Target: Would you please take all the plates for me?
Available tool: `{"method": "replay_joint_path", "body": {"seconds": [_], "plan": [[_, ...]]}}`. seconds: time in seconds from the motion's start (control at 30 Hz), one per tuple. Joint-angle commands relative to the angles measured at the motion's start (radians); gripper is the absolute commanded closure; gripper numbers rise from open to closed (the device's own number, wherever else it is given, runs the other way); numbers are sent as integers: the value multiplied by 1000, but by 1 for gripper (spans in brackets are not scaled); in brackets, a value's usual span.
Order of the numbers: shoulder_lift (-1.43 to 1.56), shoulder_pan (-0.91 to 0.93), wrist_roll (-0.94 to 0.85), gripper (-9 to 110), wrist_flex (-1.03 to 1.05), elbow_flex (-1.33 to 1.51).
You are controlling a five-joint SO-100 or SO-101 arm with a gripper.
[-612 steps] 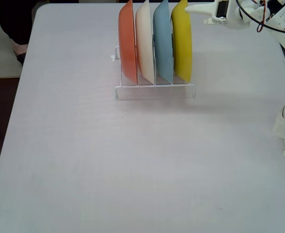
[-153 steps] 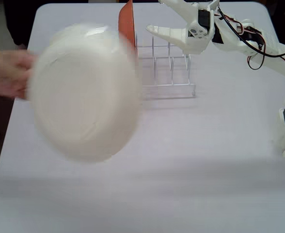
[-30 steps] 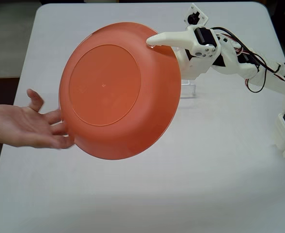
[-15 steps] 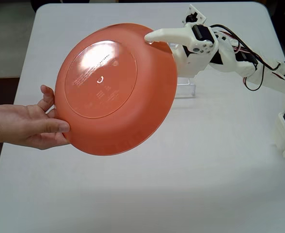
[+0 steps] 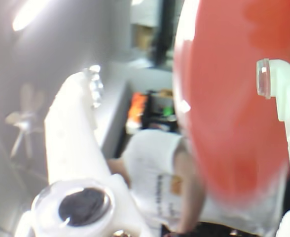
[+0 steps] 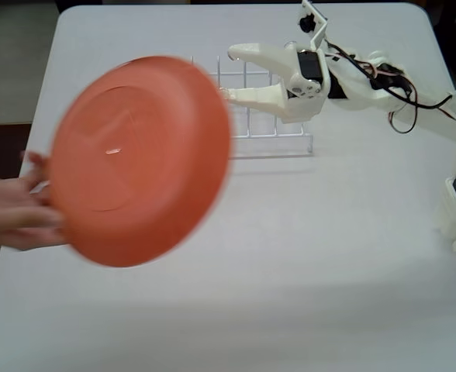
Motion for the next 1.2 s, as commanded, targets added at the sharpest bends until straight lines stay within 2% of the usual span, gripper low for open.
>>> {"method": "replay_joint_path", "body": {"seconds": [0.0, 0.27, 0.4, 0.57, 0.63, 1.0, 1.17], "plan": [[186, 12, 11, 60, 107, 55], [528, 41, 160, 70, 146, 560], [680, 69, 213, 76, 72, 845], [842, 95, 252, 89, -9, 1137], [908, 114, 301, 101, -9, 1238], [1367, 190, 362, 102, 51, 1730], [1479, 184, 374, 102, 97, 1873]]}}
